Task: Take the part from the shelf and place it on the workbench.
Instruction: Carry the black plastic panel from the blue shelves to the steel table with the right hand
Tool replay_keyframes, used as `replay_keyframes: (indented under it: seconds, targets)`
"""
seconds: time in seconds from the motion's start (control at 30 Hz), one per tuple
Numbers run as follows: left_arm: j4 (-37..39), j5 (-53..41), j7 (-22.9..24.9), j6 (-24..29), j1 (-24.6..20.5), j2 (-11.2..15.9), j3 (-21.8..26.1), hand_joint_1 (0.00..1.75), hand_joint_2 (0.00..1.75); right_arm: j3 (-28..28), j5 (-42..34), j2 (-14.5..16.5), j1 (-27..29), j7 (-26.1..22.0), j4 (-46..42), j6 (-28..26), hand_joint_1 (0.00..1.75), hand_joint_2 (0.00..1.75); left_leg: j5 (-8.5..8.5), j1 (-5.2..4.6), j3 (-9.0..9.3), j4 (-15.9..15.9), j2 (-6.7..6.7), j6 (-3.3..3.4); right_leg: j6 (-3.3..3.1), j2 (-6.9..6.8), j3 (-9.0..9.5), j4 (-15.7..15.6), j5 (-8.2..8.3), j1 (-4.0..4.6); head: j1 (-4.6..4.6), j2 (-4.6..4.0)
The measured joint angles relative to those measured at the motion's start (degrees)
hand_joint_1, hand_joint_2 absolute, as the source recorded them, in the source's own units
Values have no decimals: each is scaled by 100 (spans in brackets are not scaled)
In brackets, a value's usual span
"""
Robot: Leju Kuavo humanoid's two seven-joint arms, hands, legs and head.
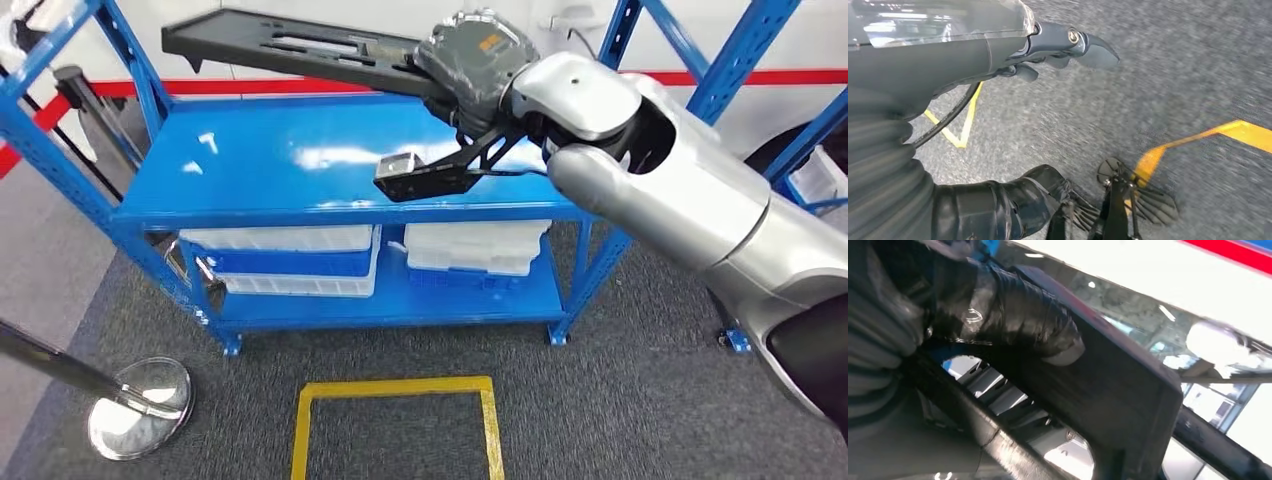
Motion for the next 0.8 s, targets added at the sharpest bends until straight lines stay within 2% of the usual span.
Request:
replay_keyframes:
  seconds: [0.07,0.1,0.13,0.17,0.2,0.23,0.27,0.3,0.33,0.37,0.4,0.43,0.47,0.5,0.53,0.57,0.6,0.63,0.67,0.7,0.73,0.77,0.8]
  targets:
    - [-2,-15,2,21,3,2,1,0,175,7,12,7,1,16,-5,12,175,175,-634,22,-165,640,-2,-58,-64,-10,-171,-2,162,-12,-2,-1]
    - [-2,-22,3,25,5,1,1,0,175,9,17,8,1,25,-5,17,175,175,-853,27,-230,1037,-2,-85,-71,-10,-275,8,240,-9,-2,-1]
    - [-2,-26,5,29,5,1,1,0,175,14,21,9,2,27,-5,22,175,175,-907,29,-251,1358,-2,-106,-67,-8,-383,22,315,-7,-2,-1]
    - [-2,-29,5,34,1,2,1,0,175,19,22,9,3,27,-5,27,175,175,-827,30,-203,1537,-1,-118,-56,-7,-492,40,385,-5,-2,-1]
    - [-2,-32,5,39,-5,4,1,0,175,23,23,9,4,26,-5,34,175,175,-669,30,-60,1526,-1,-119,-41,-8,-599,61,453,-5,-3,-1]
    - [-2,-37,5,44,-12,5,1,0,175,26,25,9,2,26,-9,42,175,175,-532,30,183,1321,-2,-110,-22,-9,-689,84,514,-5,-4,-1]
    - [-2,-42,4,49,-16,7,1,0,175,27,26,9,0,25,-17,52,175,175,-512,26,529,958,-5,-91,1,-10,-759,104,562,1,-4,-1]
    - [-3,-47,1,53,-19,7,1,0,175,27,28,4,-7,25,-26,66,175,175,-596,16,889,500,-13,-62,29,-16,-811,126,610,8,-2,0]
    - [-3,-51,-2,57,-19,7,1,0,175,28,28,0,-17,24,-34,82,175,175,-709,1,1148,131,-20,-31,57,-23,-846,135,664,12,-1,0]
    - [-4,-51,-8,61,-21,5,1,0,175,29,28,-4,-26,21,-39,98,175,175,-800,-19,1304,-125,-27,0,87,-32,-873,128,722,13,0,0]
    - [-4,-49,-14,66,-22,5,1,0,175,33,27,-8,-33,19,-37,114,175,175,-812,-34,1321,-253,-32,37,121,-39,-897,115,789,13,2,-1]
    - [-4,-47,-19,69,-21,3,1,0,175,41,27,-15,-34,16,-29,127,175,175,-754,-29,1267,-262,-22,77,151,-32,-924,103,822,4,2,-1]
    - [-3,-46,-21,76,-22,1,1,0,175,52,27,-23,-30,14,-20,136,175,175,-687,-23,1219,-278,-9,122,180,-17,-963,133,760,-4,4,-2]
    - [-3,-49,-21,85,-22,-1,1,0,175,62,26,-32,-27,13,-11,143,175,175,-612,-12,1155,-292,10,180,203,3,-1020,261,577,-10,5,-2]
    - [-3,-55,-19,96,-21,-2,1,0,175,69,26,-40,-25,12,-3,148,175,175,-539,-4,1082,-296,29,226,219,22,-1097,503,295,-22,6,-2]
    - [-4,-62,-15,111,-19,-2,1,0,175,73,25,-45,-25,11,-2,149,175,175,-470,-12,993,-288,39,258,231,33,-1182,847,-18,-28,7,-1]
    - [-4,-68,-14,123,-16,-2,2,0,175,74,25,-49,-22,10,1,150,175,175,-402,-18,898,-275,45,280,241,36,-1258,1232,-261,-33,6,-1]
    - [-4,-72,-13,134,-11,-2,2,0,175,76,25,-54,-18,10,4,150,175,175,-338,-24,800,-259,45,279,248,37,-1296,1549,-362,-36,6,-1]
    - [-4,-74,-12,141,-9,-2,3,0,175,80,25,-58,-14,10,9,150,175,175,-278,-28,700,-239,44,276,249,37,-1265,1724,-324,-37,6,-1]
    - [-3,-77,-12,145,-8,-3,3,0,175,86,25,-61,-11,9,15,150,175,175,-223,-31,602,-214,44,269,240,37,-1136,1699,-181,-35,6,-2]
    - [-3,-80,-12,149,-9,-6,3,0,175,91,25,-62,-10,6,19,150,175,175,-172,-32,514,-189,43,259,219,38,-908,1476,-19,-30,6,-1]
    - [-2,-83,-12,152,-10,-14,3,0,175,94,25,-62,-15,1,22,150,175,175,-126,-33,439,-167,42,243,183,39,-623,1110,54,-15,5,-2]
    - [-2,-84,-12,155,-12,-26,3,0,175,95,25,-54,-21,-7,21,149,175,175,-83,-36,385,-149,43,220,148,39,-331,683,41,6,4,-1]
